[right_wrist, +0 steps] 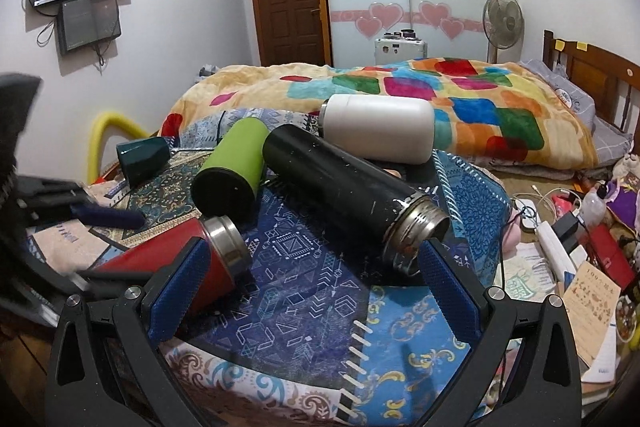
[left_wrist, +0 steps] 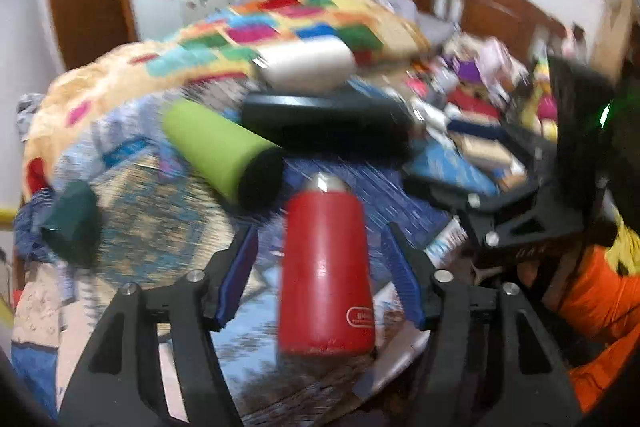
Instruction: Flip cup upright
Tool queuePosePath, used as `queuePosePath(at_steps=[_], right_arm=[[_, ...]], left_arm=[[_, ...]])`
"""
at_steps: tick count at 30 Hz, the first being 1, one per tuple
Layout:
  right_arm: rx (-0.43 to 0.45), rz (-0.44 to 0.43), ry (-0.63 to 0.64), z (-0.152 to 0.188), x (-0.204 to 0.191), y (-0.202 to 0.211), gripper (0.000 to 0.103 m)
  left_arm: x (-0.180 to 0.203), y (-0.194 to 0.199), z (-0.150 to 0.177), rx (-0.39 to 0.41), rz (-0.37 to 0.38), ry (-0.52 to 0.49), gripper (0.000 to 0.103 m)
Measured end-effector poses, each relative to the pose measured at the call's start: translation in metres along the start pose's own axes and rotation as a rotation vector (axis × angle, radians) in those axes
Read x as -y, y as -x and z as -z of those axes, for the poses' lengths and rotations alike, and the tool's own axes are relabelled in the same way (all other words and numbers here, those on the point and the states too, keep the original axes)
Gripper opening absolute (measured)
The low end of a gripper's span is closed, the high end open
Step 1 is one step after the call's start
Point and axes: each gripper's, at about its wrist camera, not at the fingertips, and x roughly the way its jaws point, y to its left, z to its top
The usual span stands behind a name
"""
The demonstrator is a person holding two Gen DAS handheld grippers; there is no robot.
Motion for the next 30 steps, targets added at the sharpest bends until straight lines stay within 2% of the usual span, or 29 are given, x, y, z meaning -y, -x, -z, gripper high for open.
queuePosePath(at_steps=[2, 5, 8, 10, 16, 23, 26, 30], right_arm=[[-0.013, -0.008, 0.004, 0.001, -0.003, -0.004, 0.103], [-0.042, -0.022, 0.011, 0.005, -0.012, -0.015, 0.103], [-0.061, -0.038, 0.027, 0.010, -0.021, -0.021, 0.103], [-0.070, -0.041, 0.036, 0.010, -0.025, -0.024, 0.103], [-0.102, -0.057, 0.041, 0.012, -0.035, -0.034, 0.103], [-0.133, -0.039, 0.045, 0.019, -0.031, -0.035, 0.103], [-0.140, -0.028, 0.048, 0.021, -0.027, -0.033, 0.103], [-0.140, -0.005, 0.081, 0.018, -0.025, -0.029, 0.103]], left_arm=[[-0.022, 0.012, 0.002, 0.033, -0.070, 0.039, 0.071], [-0.058, 0.003, 0.011, -0.027, -0.146, 0.095, 0.072], [-0.072, -0.005, 0.020, -0.066, -0.165, 0.108, 0.072], [-0.076, -0.008, 0.025, -0.061, -0.183, 0.096, 0.071], [-0.079, -0.007, 0.031, -0.051, -0.091, 0.102, 0.071], [-0.058, -0.022, 0.052, -0.133, -0.051, 0.032, 0.071], [-0.043, -0.025, 0.058, -0.123, -0.056, 0.012, 0.070], [-0.035, -0.023, 0.058, -0.091, -0.026, 0.057, 0.070]])
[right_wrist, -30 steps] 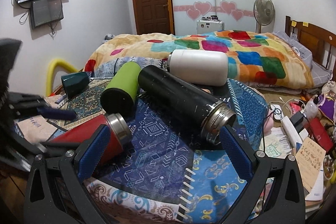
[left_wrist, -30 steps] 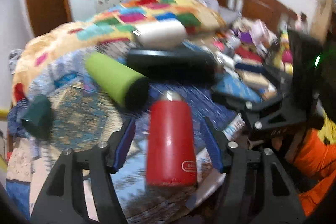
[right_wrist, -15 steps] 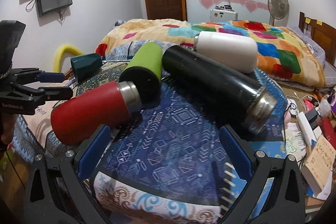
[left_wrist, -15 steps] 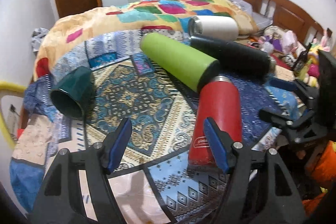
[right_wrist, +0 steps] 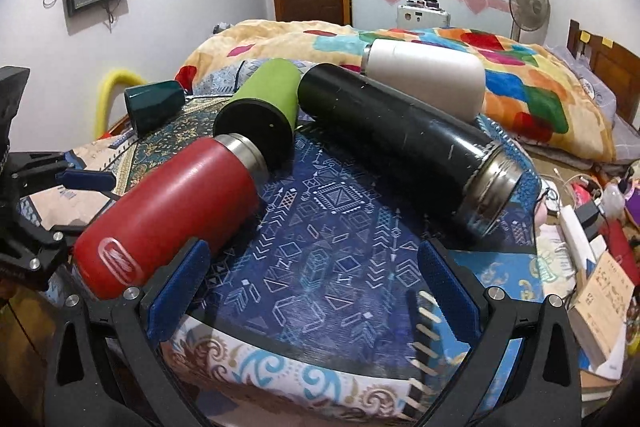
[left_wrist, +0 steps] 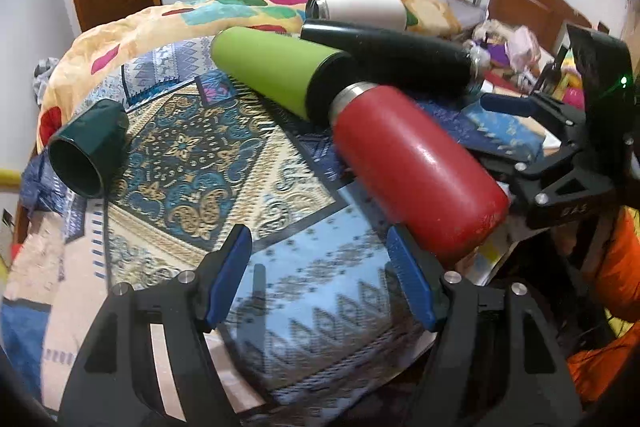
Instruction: Flip cup upright
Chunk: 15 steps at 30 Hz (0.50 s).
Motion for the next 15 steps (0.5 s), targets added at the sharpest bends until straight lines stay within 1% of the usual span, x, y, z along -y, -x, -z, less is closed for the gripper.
queuePosePath(at_steps=[2, 5, 7, 10, 12, 15], right_arm=[[-0.003, 0.012, 0.022, -0.002, 0.001, 0.002, 0.103], [-0.009, -0.001, 0.051, -0.011, 0.004, 0.007, 0.103], [-0.015, -0.028, 0.055, -0.020, 0.004, 0.010, 0.103], [-0.028, -0.063, 0.055, -0.033, -0.001, 0.010, 0.103], [-0.047, -0.092, 0.055, -0.042, -0.009, 0.005, 0.103], [-0.096, -0.126, 0.052, -0.046, -0.020, -0.006, 0.102]], left_arm=[[0.004, 0.001, 0.001, 0.021, 0.000, 0.017, 0.070], [0.007, 0.003, 0.000, 0.046, -0.008, 0.040, 0.070], [0.009, 0.006, -0.001, 0.071, -0.017, 0.056, 0.070], [0.014, 0.012, -0.002, 0.125, -0.066, 0.053, 0.070], [0.017, 0.012, -0.003, 0.140, -0.085, 0.051, 0.070], [0.019, 0.012, -0.001, 0.155, -0.084, 0.042, 0.070]])
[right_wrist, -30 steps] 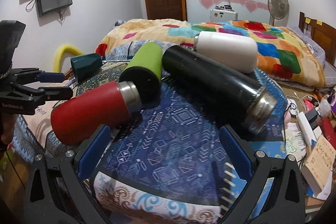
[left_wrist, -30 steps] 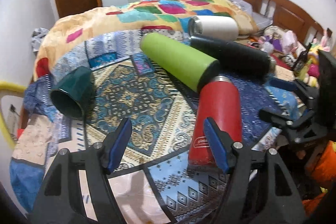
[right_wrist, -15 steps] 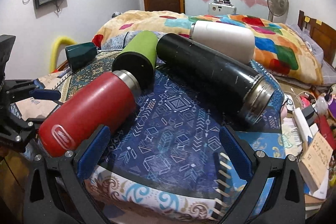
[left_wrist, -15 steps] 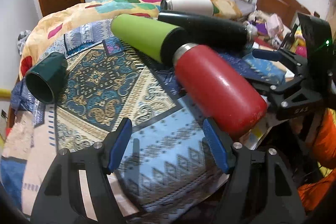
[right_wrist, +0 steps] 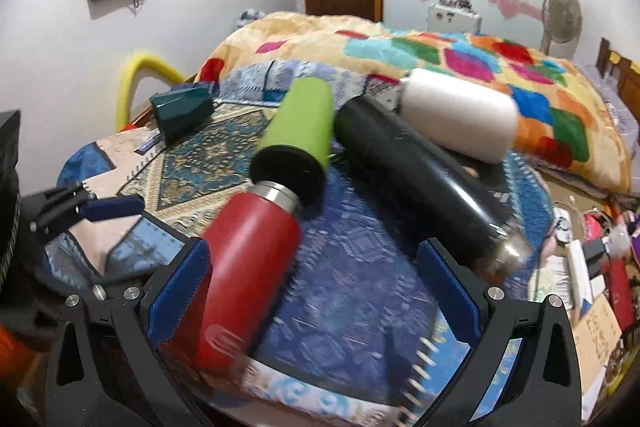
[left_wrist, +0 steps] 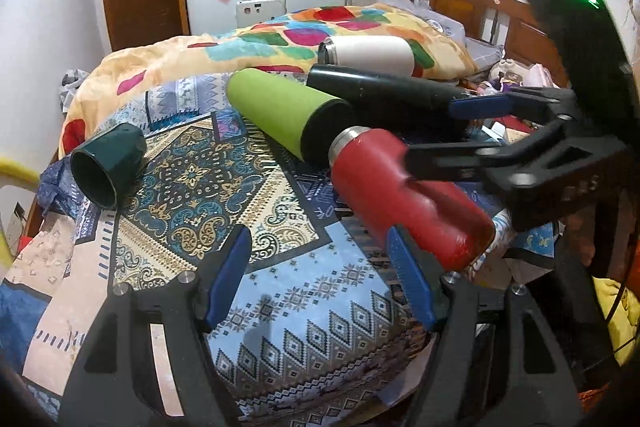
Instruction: Flip cup upright
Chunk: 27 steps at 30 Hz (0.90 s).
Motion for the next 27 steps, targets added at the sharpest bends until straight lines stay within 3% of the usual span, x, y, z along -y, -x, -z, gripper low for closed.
queuePosePath(at_steps=[6, 14, 19, 27], right_arm=[[-0.132, -0.064, -0.004, -0.006, -0.009, -0.026, 0.083], [-0.239, -0.113, 0.003, -0.008, -0.020, -0.050, 0.080], [-0.237, -0.111, 0.016, -0.007, -0.026, -0.048, 0.078], [-0.188, -0.115, 0.063, -0.003, -0.031, -0.035, 0.063]], left_arm=[[-0.015, 0.010, 0.004, 0.044, -0.068, 0.008, 0.070], [-0.048, 0.023, 0.008, 0.079, -0.134, 0.069, 0.070], [-0.049, 0.028, 0.011, 0.095, -0.126, 0.072, 0.070], [-0.044, 0.038, 0.009, 0.129, -0.120, 0.082, 0.070]])
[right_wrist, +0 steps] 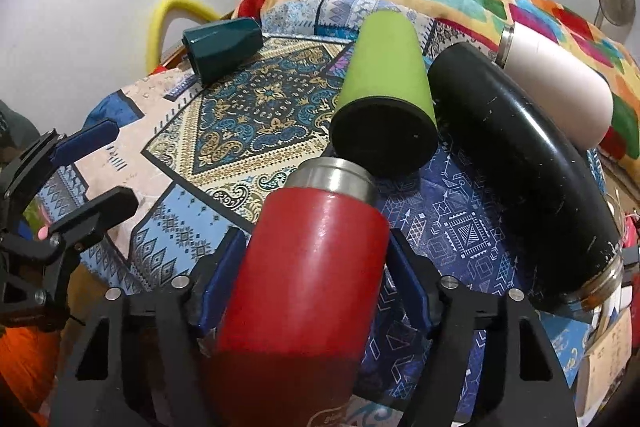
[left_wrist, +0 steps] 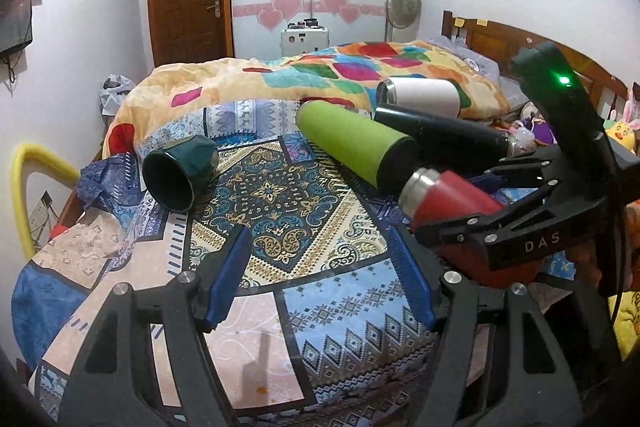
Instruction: Flip cup upright
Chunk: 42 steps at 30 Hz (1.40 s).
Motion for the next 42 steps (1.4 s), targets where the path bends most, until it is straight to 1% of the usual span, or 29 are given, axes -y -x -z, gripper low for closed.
queuePosePath(at_steps=[2, 6, 10, 15, 20, 26, 29, 31, 37, 42], right_arm=[[0.023, -0.002, 0.009, 0.001, -0.002, 0.006, 0.060], [0.075, 0.011, 0.034, 0.002, -0.006, 0.020, 0.059], [0.127, 0.010, 0.022, 0.002, -0.004, 0.032, 0.059], [0.220, 0.011, 0.007, 0.000, -0.001, 0.057, 0.059], [0.266, 0.019, -0.003, -0.003, -0.001, 0.062, 0.059], [0.310, 0.017, -0.003, -0.012, 0.001, 0.066, 0.059], [0.317, 0.040, 0.023, -0.012, -0.001, 0.067, 0.059], [0.307, 0.052, 0.046, -0.013, -0.004, 0.064, 0.059], [0.239, 0.045, 0.094, -0.012, -0.011, 0.046, 0.059], [0.243, 0.040, 0.098, -0.013, -0.014, 0.041, 0.059]], left_arm=[[0.002, 0.001, -0.002, 0.004, -0.002, -0.003, 0.070], [0.005, 0.006, -0.006, 0.014, -0.003, -0.001, 0.070], [0.008, 0.011, -0.010, 0.029, -0.004, 0.004, 0.070], [0.010, 0.020, -0.019, 0.055, 0.000, 0.014, 0.070], [0.014, 0.026, -0.025, 0.080, 0.001, 0.018, 0.071], [0.014, 0.026, -0.028, 0.090, 0.003, 0.026, 0.072], [0.013, 0.025, -0.027, 0.095, 0.005, 0.029, 0.082], [0.012, 0.024, -0.026, 0.101, 0.004, 0.028, 0.083], [0.006, 0.022, -0.026, 0.099, -0.001, 0.042, 0.086], [-0.002, 0.021, -0.026, 0.102, -0.007, 0.063, 0.087]])
